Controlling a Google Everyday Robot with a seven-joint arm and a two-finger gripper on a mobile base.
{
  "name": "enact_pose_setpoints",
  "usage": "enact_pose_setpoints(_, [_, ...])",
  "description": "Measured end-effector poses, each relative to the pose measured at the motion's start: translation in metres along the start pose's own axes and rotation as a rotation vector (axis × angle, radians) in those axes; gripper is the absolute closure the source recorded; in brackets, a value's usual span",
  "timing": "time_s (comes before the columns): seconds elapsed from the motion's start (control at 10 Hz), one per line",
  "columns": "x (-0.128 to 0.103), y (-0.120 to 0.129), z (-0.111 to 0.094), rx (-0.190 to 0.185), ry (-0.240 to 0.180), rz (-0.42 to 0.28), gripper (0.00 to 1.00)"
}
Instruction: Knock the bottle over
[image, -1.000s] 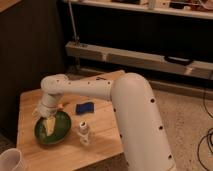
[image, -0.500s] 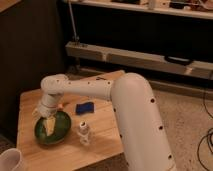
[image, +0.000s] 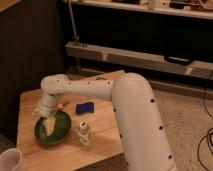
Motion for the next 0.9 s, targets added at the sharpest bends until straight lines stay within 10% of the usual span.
enact_pose_setpoints(0.4, [-0.024, -0.026, -0.021, 0.055, 0.077, -0.008, 0.2])
enact_pose_setpoints(0.6, [-0.05, -0.027, -0.063, 0.096, 0.139, 0.011, 0.22])
enact_pose_setpoints(0.9, [-0.071, 0.006, -0.12, 0.158, 0.199, 0.097, 0.48])
